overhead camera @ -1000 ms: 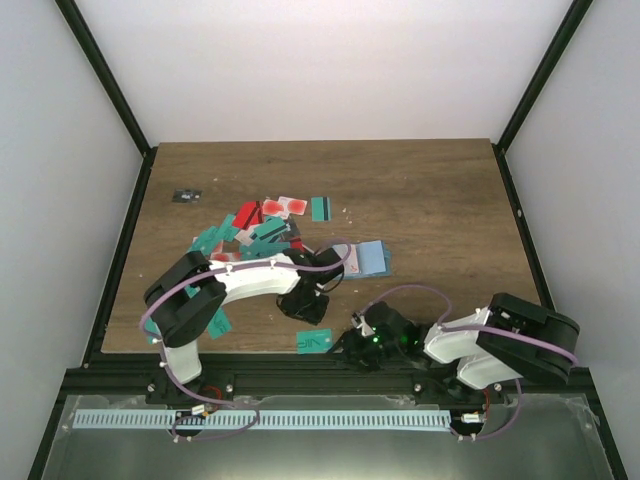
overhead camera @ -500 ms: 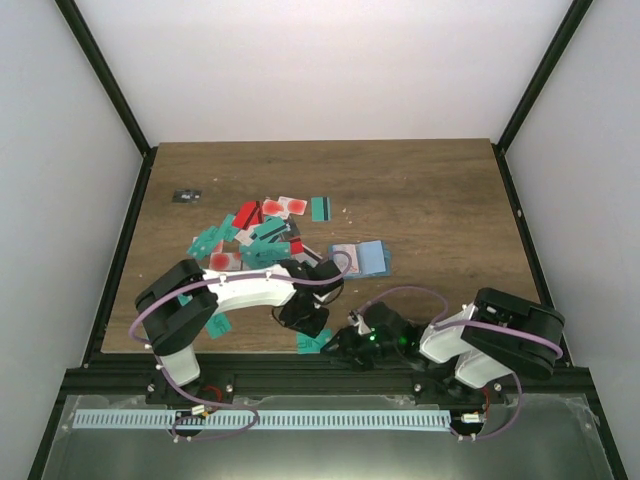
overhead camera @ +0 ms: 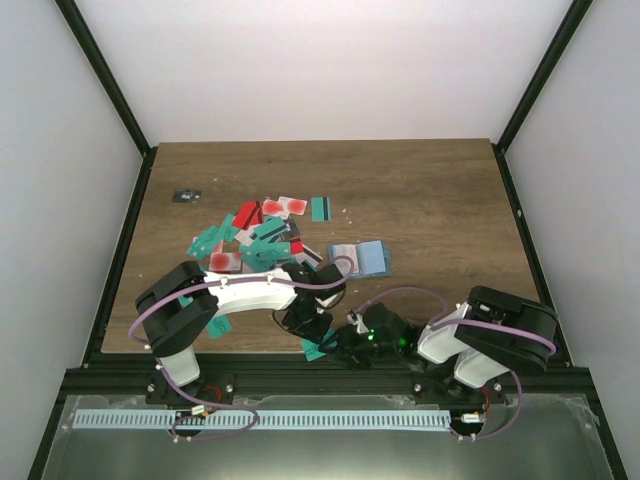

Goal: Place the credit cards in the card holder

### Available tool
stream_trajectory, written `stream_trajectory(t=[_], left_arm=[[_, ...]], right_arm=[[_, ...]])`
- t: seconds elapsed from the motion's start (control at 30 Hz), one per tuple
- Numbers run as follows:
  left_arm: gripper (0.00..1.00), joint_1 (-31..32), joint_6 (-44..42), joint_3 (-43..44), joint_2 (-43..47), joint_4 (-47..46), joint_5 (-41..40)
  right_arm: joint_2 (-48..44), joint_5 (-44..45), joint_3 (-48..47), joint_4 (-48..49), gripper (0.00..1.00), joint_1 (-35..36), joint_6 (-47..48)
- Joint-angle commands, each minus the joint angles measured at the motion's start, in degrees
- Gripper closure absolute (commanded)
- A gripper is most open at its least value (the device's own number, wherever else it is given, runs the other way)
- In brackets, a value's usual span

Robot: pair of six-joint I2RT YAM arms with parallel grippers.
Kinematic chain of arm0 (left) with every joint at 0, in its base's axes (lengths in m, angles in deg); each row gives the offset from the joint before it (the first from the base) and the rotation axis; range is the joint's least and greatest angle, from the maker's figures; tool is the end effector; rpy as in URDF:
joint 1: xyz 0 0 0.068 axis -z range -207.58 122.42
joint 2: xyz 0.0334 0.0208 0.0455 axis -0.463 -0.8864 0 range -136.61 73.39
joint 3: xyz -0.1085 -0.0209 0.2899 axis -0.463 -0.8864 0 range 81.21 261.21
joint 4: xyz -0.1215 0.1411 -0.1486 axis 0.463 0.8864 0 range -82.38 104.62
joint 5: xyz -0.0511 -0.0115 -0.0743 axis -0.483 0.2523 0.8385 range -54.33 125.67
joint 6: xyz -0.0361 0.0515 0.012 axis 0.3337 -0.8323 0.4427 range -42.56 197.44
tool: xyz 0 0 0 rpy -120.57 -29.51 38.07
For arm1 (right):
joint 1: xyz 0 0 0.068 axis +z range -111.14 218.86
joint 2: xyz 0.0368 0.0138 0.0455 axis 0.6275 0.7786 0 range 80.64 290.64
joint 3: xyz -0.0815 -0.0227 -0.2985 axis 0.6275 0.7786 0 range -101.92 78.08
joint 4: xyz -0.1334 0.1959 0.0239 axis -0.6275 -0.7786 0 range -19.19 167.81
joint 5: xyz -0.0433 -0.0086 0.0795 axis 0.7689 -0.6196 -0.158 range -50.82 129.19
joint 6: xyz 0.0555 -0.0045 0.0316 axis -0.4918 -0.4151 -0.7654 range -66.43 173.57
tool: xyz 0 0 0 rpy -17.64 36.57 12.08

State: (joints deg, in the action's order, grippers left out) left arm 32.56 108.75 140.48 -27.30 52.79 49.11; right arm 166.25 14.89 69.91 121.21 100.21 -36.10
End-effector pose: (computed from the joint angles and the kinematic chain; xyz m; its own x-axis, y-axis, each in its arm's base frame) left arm 0.1335 -0.2555 0.1882 -0.8666 0.4942 0.0697 0.4682 0.8534 -0.2291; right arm 0.0791 0.1871 0.1467 -0.9648 0.1351 0.2256 0.2630 0.4919 0.8300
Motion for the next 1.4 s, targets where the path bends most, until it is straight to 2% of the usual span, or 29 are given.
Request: stream_trajectory(t=[0.0,0.23,0.4,0.77,1.37], left_arm=[[0.63,1.07,0.01,-2.5,-3.66,-2.21,2.96],[0.64,1.23,-0.2,-2.58,-4.27,-3.47,5.59],[0.64,1.25,-0.28,-2.83,-4.7,-4.52,7.61],[0.64,1.28,1.67,-5.72,-3.37,-8.39,11.63],[0.64,0.73,6.1,-9.82,-0.89,-14.95,14.99]], right_arm=[[3.14,8.29,2.52,-5.87,0.57,-0.52,-1.94],[6.88,8.63,4.53,2.28,0.6,-0.43,-3.63],[5.37,10.9,5.61,4.18,0.63,-0.43,-4.49],[-4.71,15.06,6.06,-1.81,0.69,-0.48,-1.55],[-6.46,15.11,8.4,-0.25,0.82,-0.48,-1.58]])
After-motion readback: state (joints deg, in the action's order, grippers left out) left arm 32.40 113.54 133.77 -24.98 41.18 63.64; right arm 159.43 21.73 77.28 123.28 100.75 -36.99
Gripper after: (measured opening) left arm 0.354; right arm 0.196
